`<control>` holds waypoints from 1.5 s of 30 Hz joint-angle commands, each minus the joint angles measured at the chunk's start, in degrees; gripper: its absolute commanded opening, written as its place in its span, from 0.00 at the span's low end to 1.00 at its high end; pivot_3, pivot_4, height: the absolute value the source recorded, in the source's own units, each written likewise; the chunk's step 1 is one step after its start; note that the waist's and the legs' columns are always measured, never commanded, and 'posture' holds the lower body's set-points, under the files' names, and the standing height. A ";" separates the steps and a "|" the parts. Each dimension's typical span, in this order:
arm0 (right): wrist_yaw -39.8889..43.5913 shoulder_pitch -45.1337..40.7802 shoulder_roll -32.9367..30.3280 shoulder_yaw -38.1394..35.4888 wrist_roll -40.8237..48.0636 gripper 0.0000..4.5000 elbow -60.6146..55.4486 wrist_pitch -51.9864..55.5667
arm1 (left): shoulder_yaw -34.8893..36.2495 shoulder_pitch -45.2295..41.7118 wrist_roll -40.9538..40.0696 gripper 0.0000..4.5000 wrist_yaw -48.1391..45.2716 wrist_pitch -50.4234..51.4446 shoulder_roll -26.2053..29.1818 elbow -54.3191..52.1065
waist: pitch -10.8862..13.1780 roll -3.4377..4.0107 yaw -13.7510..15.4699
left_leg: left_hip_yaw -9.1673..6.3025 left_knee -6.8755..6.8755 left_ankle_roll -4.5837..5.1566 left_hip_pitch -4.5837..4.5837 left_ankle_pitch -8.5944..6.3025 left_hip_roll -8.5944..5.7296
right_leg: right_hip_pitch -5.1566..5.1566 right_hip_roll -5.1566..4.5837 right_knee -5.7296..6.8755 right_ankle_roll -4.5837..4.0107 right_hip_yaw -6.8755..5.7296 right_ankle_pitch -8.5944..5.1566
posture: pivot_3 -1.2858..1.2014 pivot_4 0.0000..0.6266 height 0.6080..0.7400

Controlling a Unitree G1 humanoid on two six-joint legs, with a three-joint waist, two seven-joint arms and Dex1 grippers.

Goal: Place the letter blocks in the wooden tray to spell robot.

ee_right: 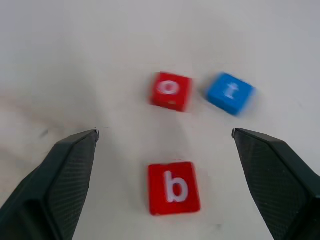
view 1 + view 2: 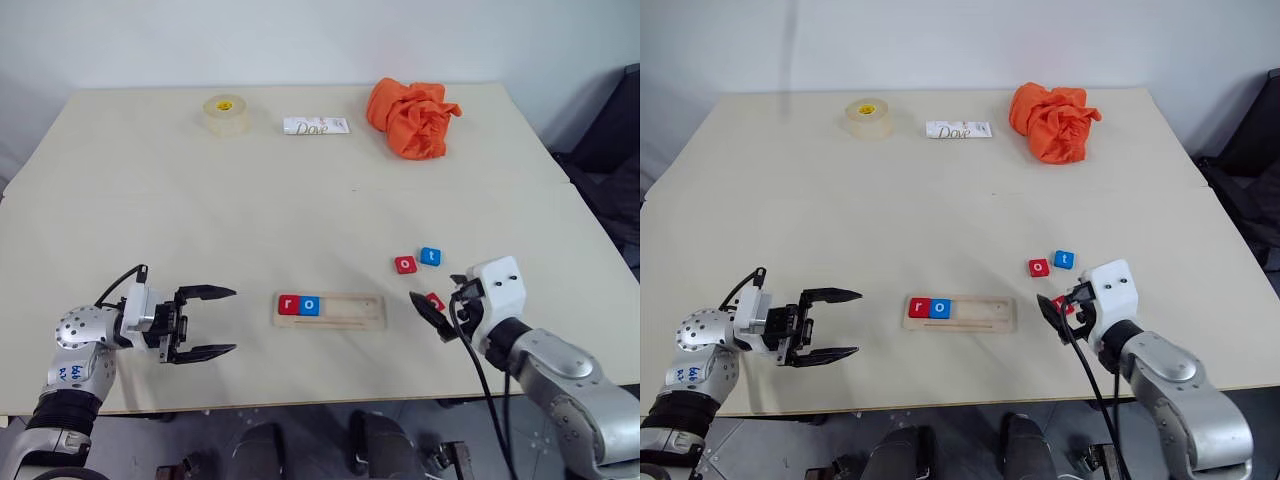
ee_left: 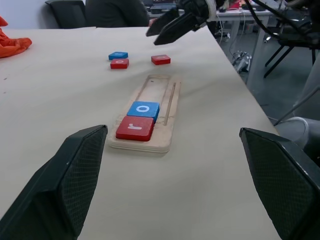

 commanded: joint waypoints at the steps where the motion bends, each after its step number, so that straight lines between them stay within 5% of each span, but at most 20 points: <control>1: 12.59 -1.65 -7.55 2.10 -0.88 0.99 5.68 -10.11 | -1.54 -0.92 -1.35 1.00 -6.44 -1.35 1.45 0.05 | 0.00 -0.01 0.01 | 0.01 0.02 0.00 0.01 0.00 0.00 | 0.01 0.00 0.00 0.01 0.00 0.01 | 0.52 0.24 1.00; 7: 29.05 -9.50 -17.91 9.60 -5.57 0.99 21.76 -23.36 | -1.56 -1.08 -1.14 1.00 -6.44 -2.05 0.71 0.38 | 0.01 -0.02 -0.10 | 0.04 0.07 0.00 0.04 0.00 0.02 | 0.00 0.01 0.04 0.02 0.00 0.01 | 0.52 0.24 1.00; 15: 39.58 -21.62 -19.04 18.19 -12.56 0.99 40.30 -33.39 | 1.29 2.83 -0.48 1.00 -6.43 -1.51 -0.74 -3.44 | 0.01 -0.02 0.00 | 0.13 0.23 -0.02 0.02 0.01 0.03 | -0.02 -0.02 0.10 0.04 0.01 0.03 | 0.52 0.24 1.00; 43: 52.37 -34.95 -15.35 25.29 -21.54 0.99 59.56 -50.69 | 7.51 13.20 3.52 1.00 -0.29 2.11 -6.16 -15.65 | 0.00 -0.02 -0.11 | 0.17 0.72 -0.08 0.03 -0.08 0.12 | 0.03 -0.03 0.33 -0.04 0.05 0.09 | 0.52 0.24 1.00; 45: 52.80 -35.75 -14.69 25.63 -21.81 0.90 60.38 -50.96 | 7.67 13.34 3.82 1.00 -0.01 2.19 -6.53 -15.98 | 0.00 -0.02 -0.09 | 0.17 0.74 -0.08 0.04 -0.08 0.13 | 0.04 -0.03 0.34 -0.06 0.05 0.12 | 0.52 0.24 1.00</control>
